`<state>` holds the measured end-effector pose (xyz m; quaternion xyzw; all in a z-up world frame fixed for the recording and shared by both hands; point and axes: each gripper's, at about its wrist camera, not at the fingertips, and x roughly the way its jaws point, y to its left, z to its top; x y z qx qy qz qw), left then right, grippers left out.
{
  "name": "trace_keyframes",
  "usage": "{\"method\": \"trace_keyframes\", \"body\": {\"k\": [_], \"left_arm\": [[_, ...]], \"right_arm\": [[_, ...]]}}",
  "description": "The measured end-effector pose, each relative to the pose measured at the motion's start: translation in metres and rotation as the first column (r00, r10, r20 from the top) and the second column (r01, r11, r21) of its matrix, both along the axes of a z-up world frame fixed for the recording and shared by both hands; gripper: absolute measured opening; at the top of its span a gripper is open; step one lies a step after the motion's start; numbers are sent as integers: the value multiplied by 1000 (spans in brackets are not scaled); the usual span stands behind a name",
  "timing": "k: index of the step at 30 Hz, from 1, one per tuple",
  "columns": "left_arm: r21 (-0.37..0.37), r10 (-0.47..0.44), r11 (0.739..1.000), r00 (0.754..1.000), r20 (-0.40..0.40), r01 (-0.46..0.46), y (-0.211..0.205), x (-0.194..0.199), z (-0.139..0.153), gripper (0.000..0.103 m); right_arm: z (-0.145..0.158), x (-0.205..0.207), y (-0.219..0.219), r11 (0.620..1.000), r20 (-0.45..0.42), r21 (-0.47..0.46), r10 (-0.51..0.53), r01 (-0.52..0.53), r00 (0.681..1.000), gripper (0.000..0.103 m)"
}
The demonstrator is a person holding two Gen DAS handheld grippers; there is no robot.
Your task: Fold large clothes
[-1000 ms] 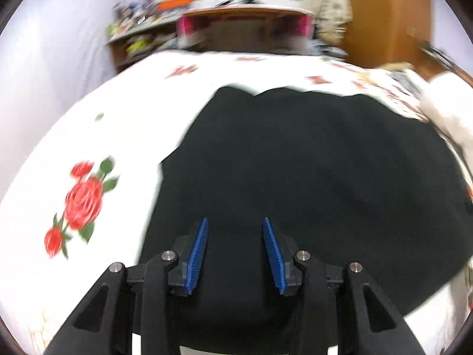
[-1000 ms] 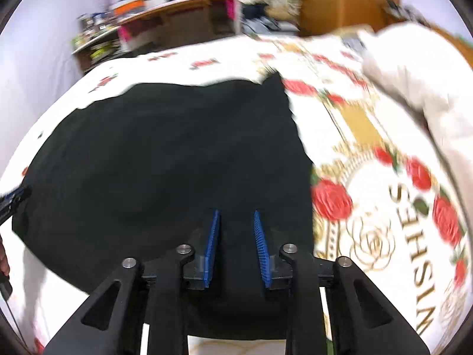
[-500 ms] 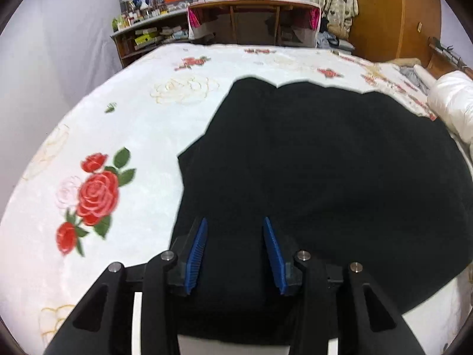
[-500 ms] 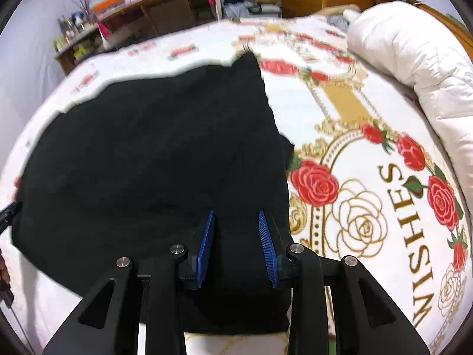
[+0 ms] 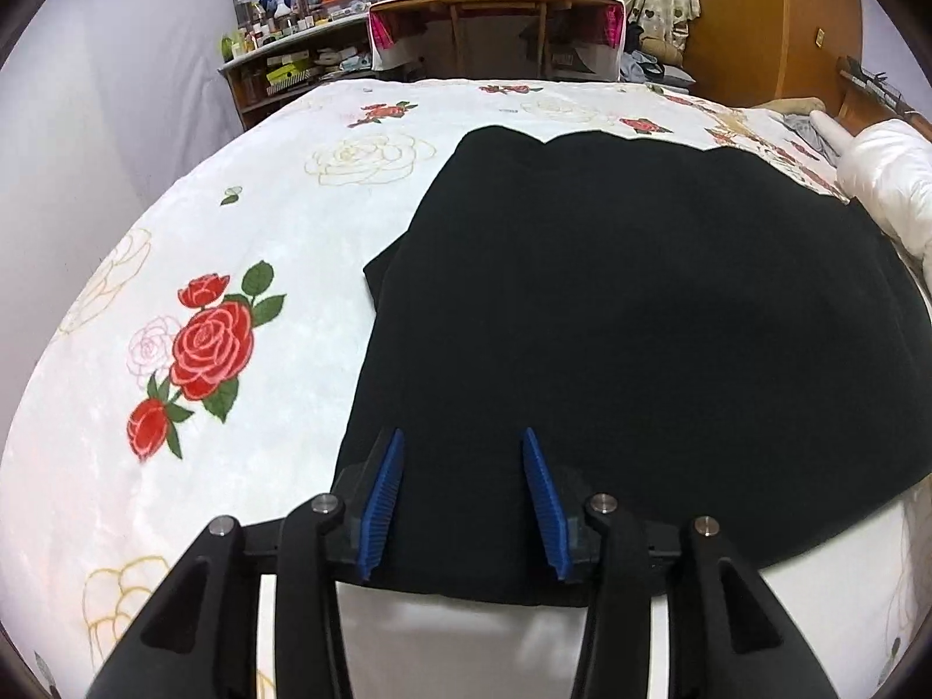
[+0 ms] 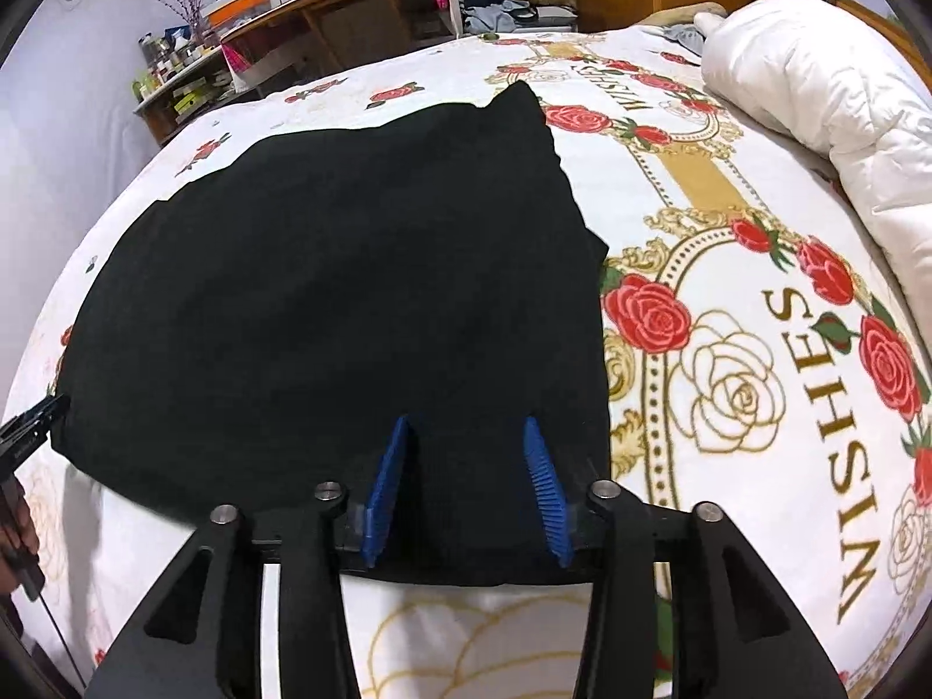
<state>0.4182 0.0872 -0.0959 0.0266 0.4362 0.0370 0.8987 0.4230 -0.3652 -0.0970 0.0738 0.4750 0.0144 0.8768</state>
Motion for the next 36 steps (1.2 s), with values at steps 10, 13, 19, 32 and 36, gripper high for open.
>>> {"method": "trace_keyframes", "body": {"k": [10,13,19,32,36], "left_arm": [[2,-88,996,996,23,88,-18,40,9,45],[8,-66,998,998,8,66,-7,71,-3,51],[-32,6,999,999,-31,-7,16,101,3,58],[3,-54,999,999,3,54,-8,143,-11,60],[-7,-48,999,999,-10,48,-6,152,-13,60]], "right_arm": [[17,30,24,997,57,9,72,-73,996,45],[2,59,23,998,18,8,62,-62,998,45],[0,94,4,1000,-21,29,11,-10,1000,49],[-9,129,-2,998,-26,64,20,-18,999,47],[-16,139,-5,998,-32,55,13,-12,999,47]]}}
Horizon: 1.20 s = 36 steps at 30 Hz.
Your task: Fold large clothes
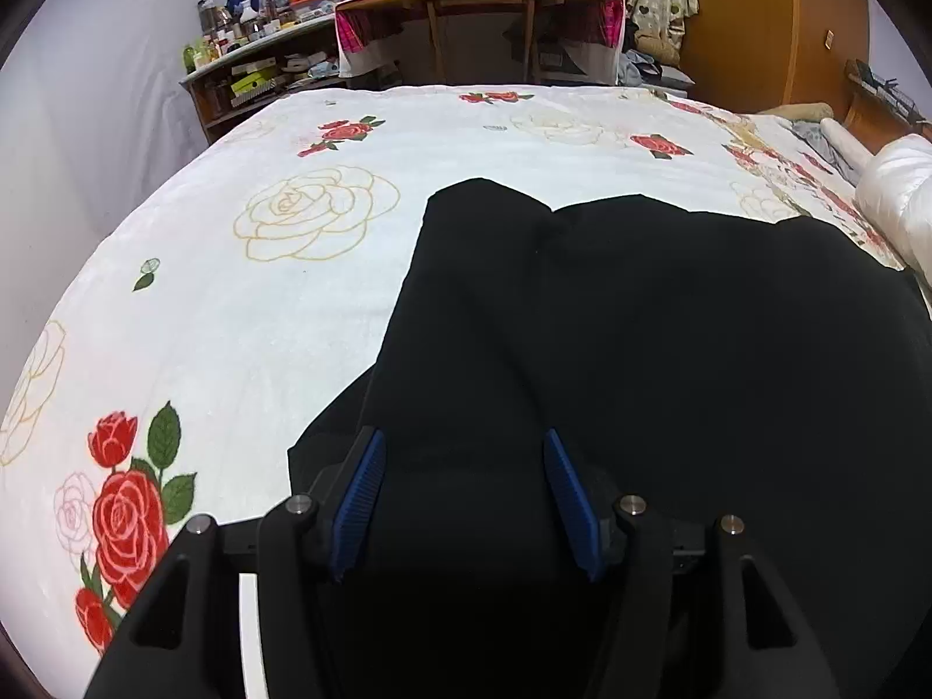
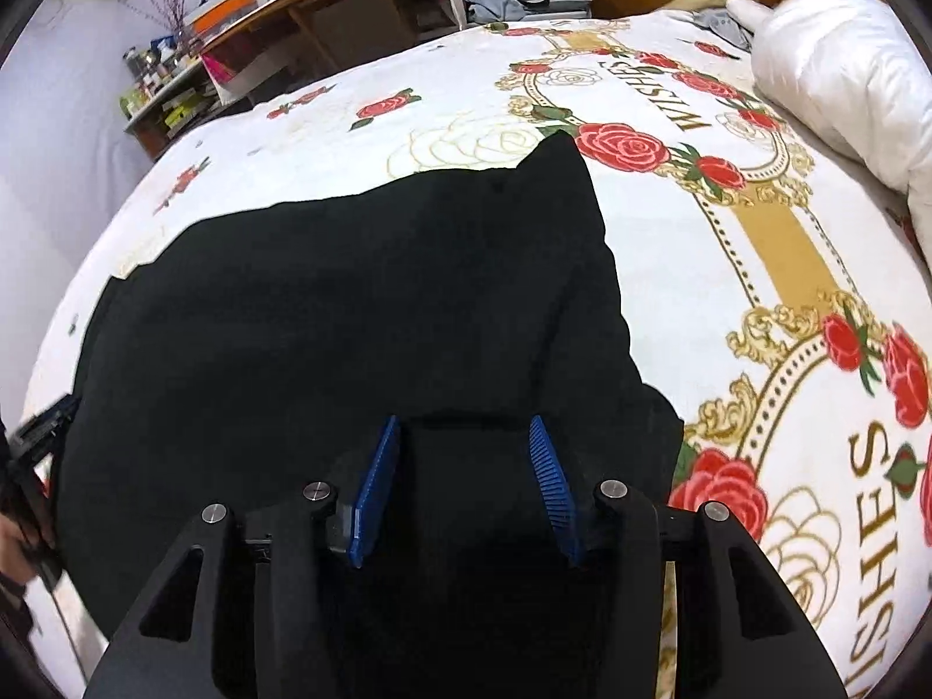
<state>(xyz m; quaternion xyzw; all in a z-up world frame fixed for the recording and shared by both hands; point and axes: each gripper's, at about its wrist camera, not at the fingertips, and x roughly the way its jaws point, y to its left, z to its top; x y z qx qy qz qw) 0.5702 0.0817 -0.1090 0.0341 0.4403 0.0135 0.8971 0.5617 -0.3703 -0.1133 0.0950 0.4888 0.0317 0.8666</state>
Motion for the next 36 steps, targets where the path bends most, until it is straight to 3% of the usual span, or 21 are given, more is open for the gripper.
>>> {"method": "trace_keyframes", "body": {"k": [4,11,15,19,26,36], "left_arm": [[0,-8,1000,1000,1,8,5,-3,9,60],[-59,29,998,997,72,-25,45,-45,40,60],[-125,52,991,998,44,-46,70,-66,34,60],[-155,49,987,999,-15,-50,80,-70,16,61],[-317,30,947,998,-59,-48,90,-51,-2,70],[-467,-32,884,994,-101,-19,97,-16,-38,86]], "right_arm": [[8,-4,-1,1000,9,3,-8,8,1000,47],[33,-38,-17,998,55,62,-26,22,998,51],[30,-61,-29,995,64,104,-7,1,998,76],[12,-72,-48,992,20,122,-42,39,999,76],[-18,-71,-72,952,-48,295,-64,76,997,77],[-48,-46,-88,888,-79,457,-16,50,997,80]]}}
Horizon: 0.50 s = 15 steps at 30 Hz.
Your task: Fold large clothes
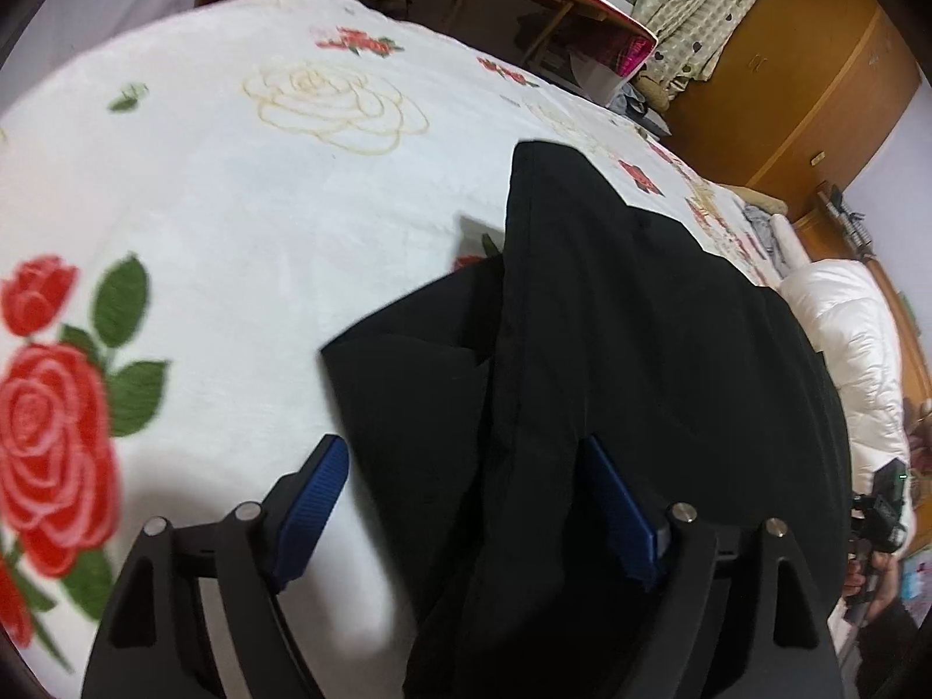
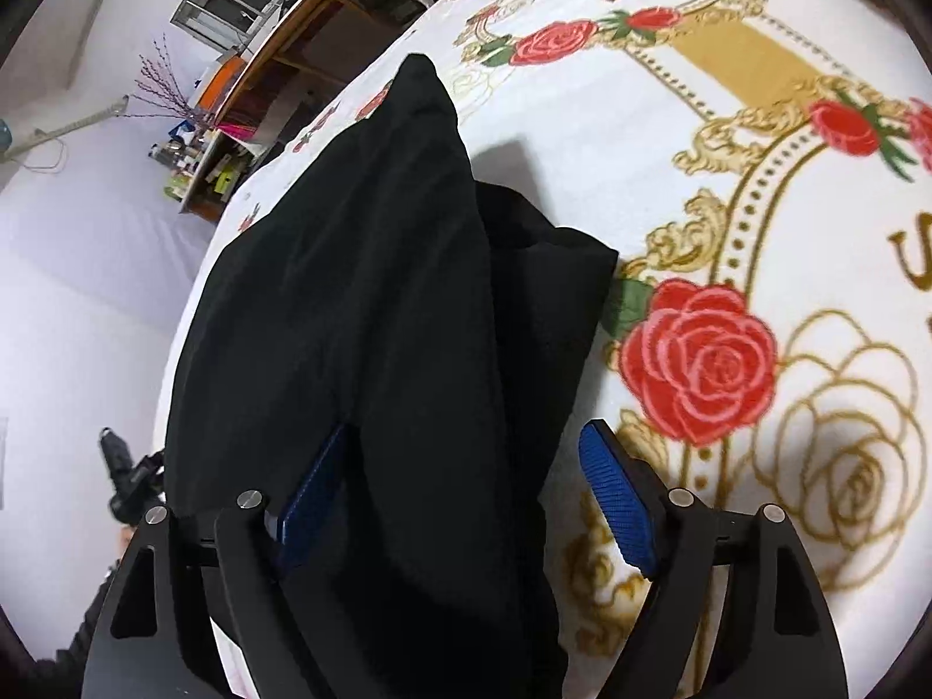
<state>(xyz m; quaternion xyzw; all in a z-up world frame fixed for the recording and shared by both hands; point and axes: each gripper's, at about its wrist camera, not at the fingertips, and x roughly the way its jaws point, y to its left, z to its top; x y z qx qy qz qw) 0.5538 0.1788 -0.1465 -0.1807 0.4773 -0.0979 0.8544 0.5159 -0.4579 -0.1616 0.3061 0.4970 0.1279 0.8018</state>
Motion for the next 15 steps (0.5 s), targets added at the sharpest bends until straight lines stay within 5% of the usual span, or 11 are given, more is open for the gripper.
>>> {"method": "trace_keyframes", "body": {"k": [5,12,15], "left_arm": [[-79,-8,997,1000,-8,7,4,2,-13,90],[-74,-47,996,999,-20,46,-6,11,-14,91],[-70,-52,996,998,-37,49,-7,14,-13,91]], "right_arm": [[-13,11,4,999,-3,48,19,-19,1000,81],[-19,26,12,998,-6,33,47,-46,999,83],[-15,31,18,998,-6,13,67,-67,998,72]]}}
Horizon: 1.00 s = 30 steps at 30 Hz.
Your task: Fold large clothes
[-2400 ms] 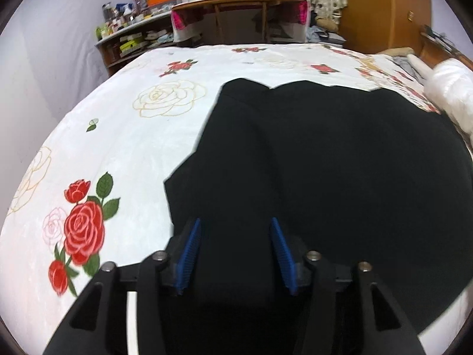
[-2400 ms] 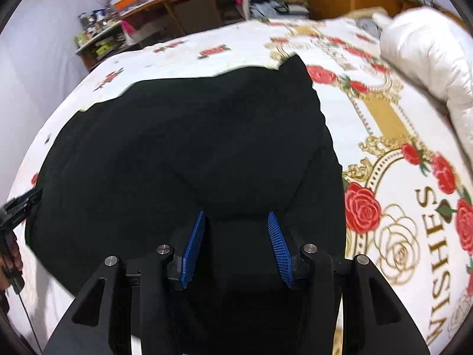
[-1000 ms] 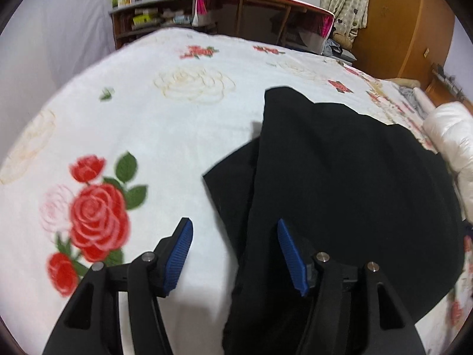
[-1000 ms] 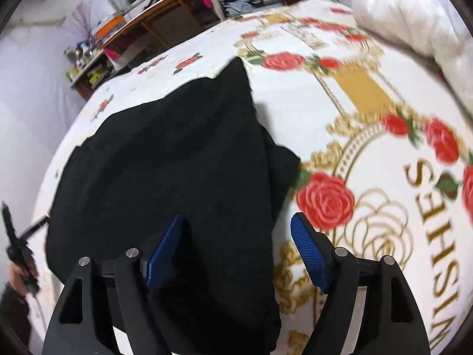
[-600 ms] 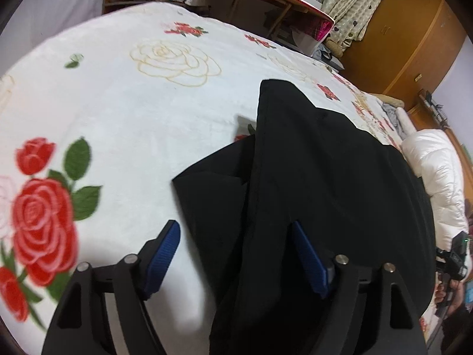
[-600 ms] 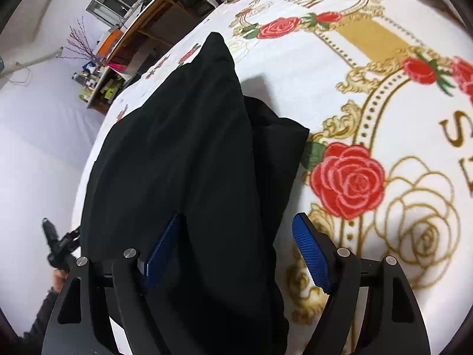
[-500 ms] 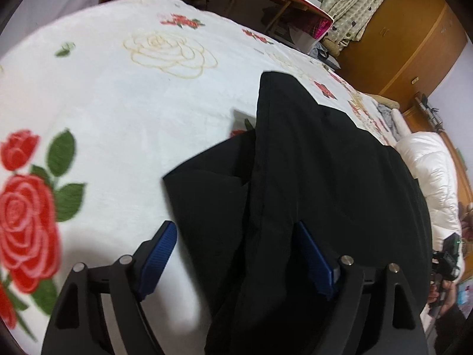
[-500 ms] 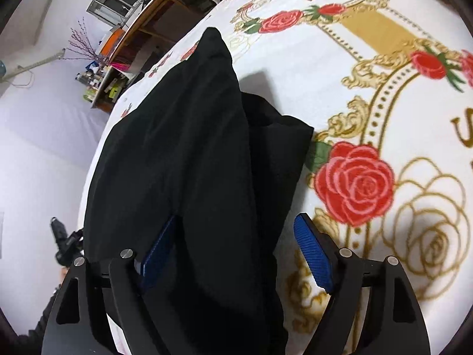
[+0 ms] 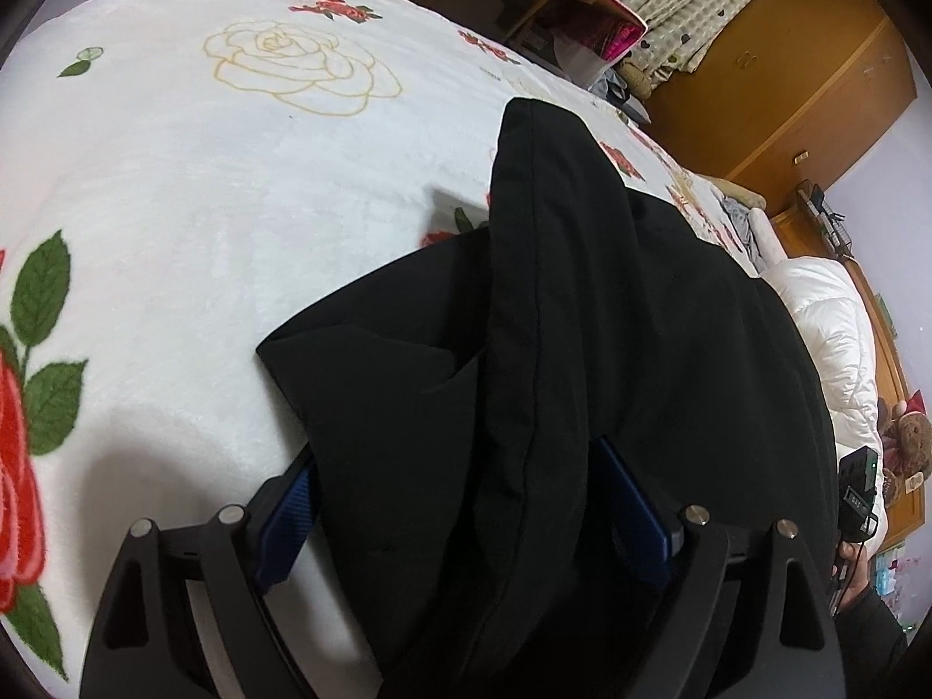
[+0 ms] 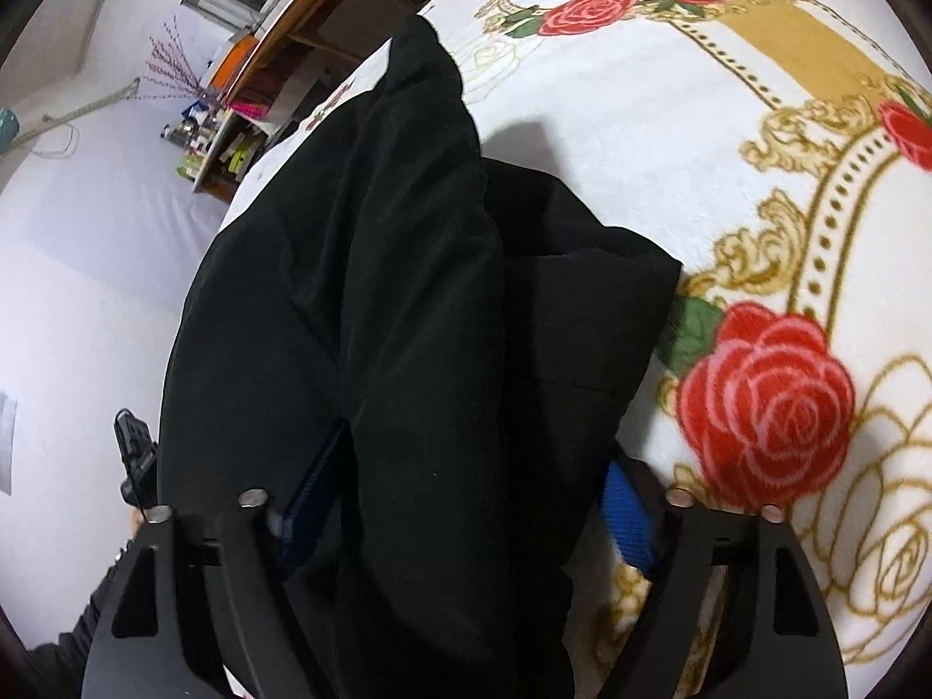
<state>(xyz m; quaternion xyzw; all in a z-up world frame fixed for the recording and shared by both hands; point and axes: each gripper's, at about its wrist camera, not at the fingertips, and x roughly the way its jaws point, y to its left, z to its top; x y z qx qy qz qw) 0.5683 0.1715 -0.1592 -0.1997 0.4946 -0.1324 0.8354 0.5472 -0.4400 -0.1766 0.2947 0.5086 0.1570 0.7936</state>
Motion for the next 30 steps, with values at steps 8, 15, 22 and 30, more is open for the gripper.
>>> {"method": "trace_keyframes", "body": {"k": [8,15,22,30], "left_arm": [[18,-13,1000,1000,14,12,-7,-6,14,49],[10,-4,1000,1000,23,3,-7,-10,29,34],[0,58,998,997,57,-58,-6,-20,52,28],[-12,88,996,993,79,-88,-2,-35,83,27]], "right_arm": [[11,0,8,1000,20,-14,-8,8,1000,47],[24,-3,5,1000,38,7,19,-19,999,32],[51,-12,9,1000,81,-3,12,-12,997,27],[84,-22,16,1000,103,-17,14,-12,995,26]]}}
